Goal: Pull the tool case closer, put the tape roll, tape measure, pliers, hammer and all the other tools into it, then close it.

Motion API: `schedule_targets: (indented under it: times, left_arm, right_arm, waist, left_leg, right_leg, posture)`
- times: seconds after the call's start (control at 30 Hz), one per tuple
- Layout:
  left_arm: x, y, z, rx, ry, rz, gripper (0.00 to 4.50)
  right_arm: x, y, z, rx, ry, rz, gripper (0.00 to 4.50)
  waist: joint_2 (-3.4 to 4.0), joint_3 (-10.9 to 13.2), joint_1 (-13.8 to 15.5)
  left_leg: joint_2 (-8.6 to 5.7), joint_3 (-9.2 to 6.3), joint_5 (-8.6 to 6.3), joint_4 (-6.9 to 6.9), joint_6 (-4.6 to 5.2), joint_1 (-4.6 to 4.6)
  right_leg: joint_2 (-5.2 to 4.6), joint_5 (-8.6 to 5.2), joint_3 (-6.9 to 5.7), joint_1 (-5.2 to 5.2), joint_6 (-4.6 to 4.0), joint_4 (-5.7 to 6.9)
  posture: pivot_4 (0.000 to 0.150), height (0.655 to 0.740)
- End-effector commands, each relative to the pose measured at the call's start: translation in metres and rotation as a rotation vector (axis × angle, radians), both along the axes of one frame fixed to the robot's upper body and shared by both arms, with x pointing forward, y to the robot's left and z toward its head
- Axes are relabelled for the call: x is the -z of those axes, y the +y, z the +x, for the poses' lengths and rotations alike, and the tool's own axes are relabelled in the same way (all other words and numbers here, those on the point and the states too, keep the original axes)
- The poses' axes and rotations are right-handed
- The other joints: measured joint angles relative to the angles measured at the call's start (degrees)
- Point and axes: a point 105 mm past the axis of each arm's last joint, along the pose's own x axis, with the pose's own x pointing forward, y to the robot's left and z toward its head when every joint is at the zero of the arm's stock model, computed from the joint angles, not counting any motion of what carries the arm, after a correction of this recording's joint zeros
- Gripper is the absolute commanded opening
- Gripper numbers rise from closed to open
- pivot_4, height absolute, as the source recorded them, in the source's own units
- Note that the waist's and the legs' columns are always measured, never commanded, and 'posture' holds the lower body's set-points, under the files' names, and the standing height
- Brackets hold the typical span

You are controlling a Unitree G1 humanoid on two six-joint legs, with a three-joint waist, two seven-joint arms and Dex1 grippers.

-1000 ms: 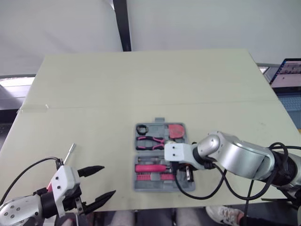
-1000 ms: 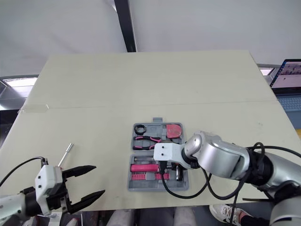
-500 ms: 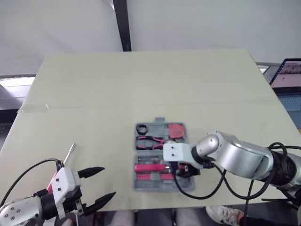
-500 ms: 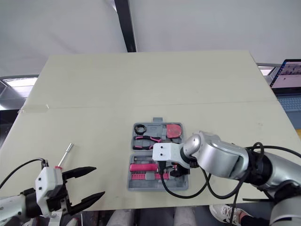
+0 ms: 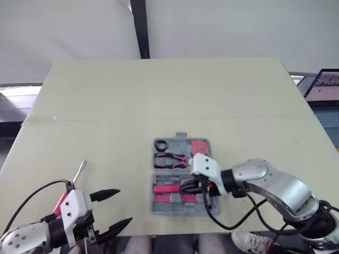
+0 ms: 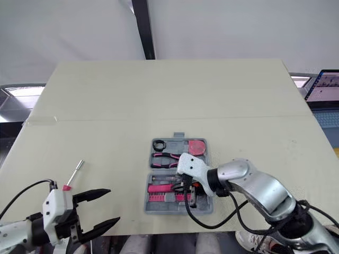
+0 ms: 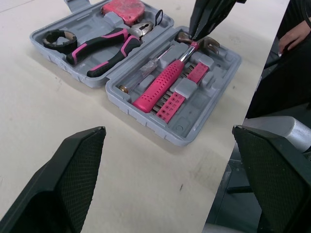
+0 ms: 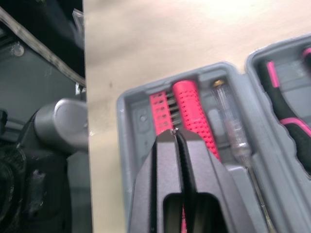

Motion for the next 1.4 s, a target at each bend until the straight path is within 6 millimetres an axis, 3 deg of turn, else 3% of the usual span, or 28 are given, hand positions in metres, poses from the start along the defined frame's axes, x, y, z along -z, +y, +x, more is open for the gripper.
schedule_targets:
  times: [0.03, 0.27, 0.97, 1.4]
  left_arm:
    - [-0.005, -0.004, 0.000, 0.027, -0.025, -0.022, 4.50]
    - [-0.005, -0.004, -0.001, 0.045, -0.021, -0.015, 4.50]
    - [-0.005, -0.001, -0.001, 0.044, -0.021, 0.002, 4.50]
    - [-0.006, -0.001, -0.002, 0.039, -0.022, 0.006, 4.50]
  right_arm:
    - [0.003, 0.001, 0.005, -0.004, -0.053, 0.048, 0.05]
    - [0.021, -0.005, 0.008, -0.008, -0.070, 0.044, 0.05]
    - [0.049, -0.008, 0.018, 0.015, -0.073, -0.002, 0.05]
    - [0.067, -0.015, 0.014, 0.022, -0.042, -0.044, 0.05]
  waist:
    - [0.00, 0.0, -0.1]
    - [-0.01, 0.0, 0.0]
    - [-0.02, 0.0, -0.1]
    - [-0.10, -0.1, -0.1]
  left_leg:
    - [0.00, 0.00, 0.00, -0.01, 0.00, 0.00]
    - [0.00, 0.00, 0.00, 0.00, 0.00, 0.00]
    - [0.00, 0.00, 0.00, 0.01, 0.00, 0.02]
    - [0.01, 0.00, 0.00, 0.01, 0.00, 0.04]
  right_leg:
    - [0.00, 0.00, 0.00, 0.00, 0.00, 0.00]
    - [0.00, 0.00, 0.00, 0.00, 0.00, -0.01]
    - [0.00, 0.00, 0.00, 0.03, 0.00, -0.02]
    - [0.00, 0.00, 0.00, 0.05, 0.00, -0.02]
  posture:
    - [0.150, 0.7400]
    - [0.150, 0.7400]
    - [0.150, 0.7400]
    - [0.150, 0.7400]
